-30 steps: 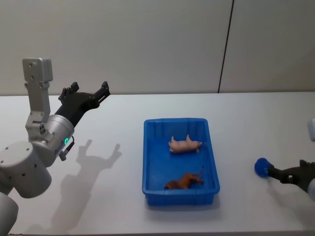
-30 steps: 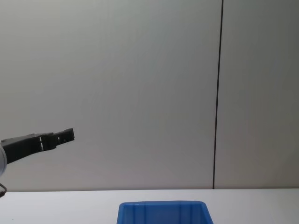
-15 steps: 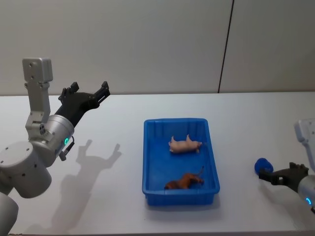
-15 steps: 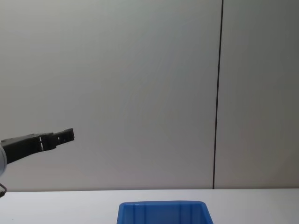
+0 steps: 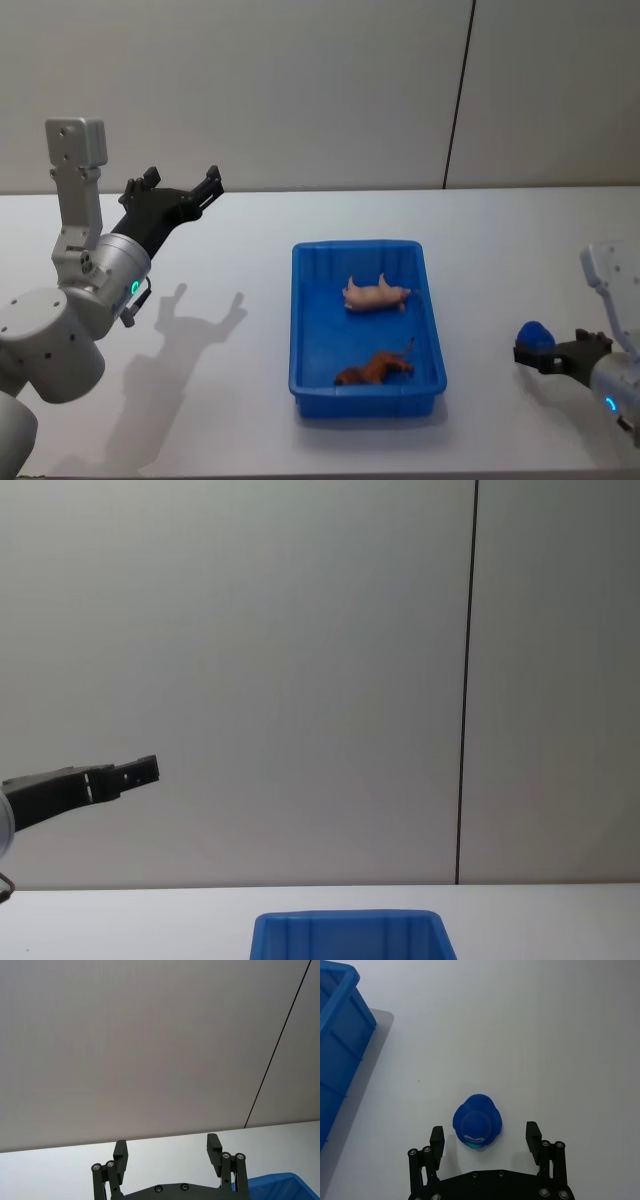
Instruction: Pick up the two dolls from the table and place them into the box.
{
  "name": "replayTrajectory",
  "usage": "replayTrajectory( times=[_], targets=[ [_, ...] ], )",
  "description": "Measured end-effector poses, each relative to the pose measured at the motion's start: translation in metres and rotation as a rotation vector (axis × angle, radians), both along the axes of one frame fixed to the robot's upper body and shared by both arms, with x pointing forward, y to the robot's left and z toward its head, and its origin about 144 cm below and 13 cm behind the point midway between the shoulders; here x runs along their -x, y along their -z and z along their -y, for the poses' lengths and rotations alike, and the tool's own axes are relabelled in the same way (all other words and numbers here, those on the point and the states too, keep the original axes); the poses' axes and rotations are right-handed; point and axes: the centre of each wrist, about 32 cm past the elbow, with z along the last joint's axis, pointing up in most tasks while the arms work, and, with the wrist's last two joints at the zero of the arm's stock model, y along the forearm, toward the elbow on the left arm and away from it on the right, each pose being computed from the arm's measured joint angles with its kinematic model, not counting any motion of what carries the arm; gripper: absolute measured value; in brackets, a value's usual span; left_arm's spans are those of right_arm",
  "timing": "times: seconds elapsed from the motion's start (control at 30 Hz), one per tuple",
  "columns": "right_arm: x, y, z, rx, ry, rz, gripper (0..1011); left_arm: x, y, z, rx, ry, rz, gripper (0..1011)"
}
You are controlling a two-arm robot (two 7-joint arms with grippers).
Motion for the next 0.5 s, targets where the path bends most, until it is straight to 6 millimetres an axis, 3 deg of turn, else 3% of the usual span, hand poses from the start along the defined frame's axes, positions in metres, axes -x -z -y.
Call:
replayTrajectory(
  times=[0.2,0.5],
  targets=[
    [-0.0031,0.0018,-0.0021,0.005,-0.003,0.003,1001,0.0,0.0,0.0,0.0,0.0,0.0,1001],
    [-0.0059,0.0029,-0.004,0.009,-0.006,0.007,807,0.0,0.0,0.0,0.0,0.0,0.0,1001]
  ],
)
